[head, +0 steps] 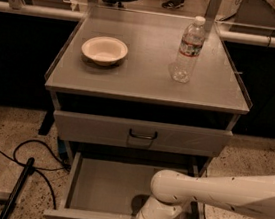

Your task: Open middle drawer

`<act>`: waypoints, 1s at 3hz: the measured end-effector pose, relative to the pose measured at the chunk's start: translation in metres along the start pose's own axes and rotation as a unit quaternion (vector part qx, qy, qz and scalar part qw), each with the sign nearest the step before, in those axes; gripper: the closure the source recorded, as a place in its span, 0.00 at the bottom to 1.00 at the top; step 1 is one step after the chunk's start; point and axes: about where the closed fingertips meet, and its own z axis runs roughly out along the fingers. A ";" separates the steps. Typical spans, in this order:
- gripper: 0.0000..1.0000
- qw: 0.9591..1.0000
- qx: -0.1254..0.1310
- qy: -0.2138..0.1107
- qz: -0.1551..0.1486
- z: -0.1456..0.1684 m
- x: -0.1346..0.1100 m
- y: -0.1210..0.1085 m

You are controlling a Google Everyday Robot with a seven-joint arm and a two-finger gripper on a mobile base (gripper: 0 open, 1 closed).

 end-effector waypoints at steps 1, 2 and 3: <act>0.00 1.000 0.001 0.005 -0.001 0.007 -0.007 -0.011; 0.00 1.000 -0.007 0.023 0.015 0.020 -0.002 -0.023; 0.00 0.998 -0.014 0.042 0.044 0.025 0.020 -0.015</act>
Offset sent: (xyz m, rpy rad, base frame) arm 0.0126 0.0052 -0.0512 -0.0974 0.0723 -0.0006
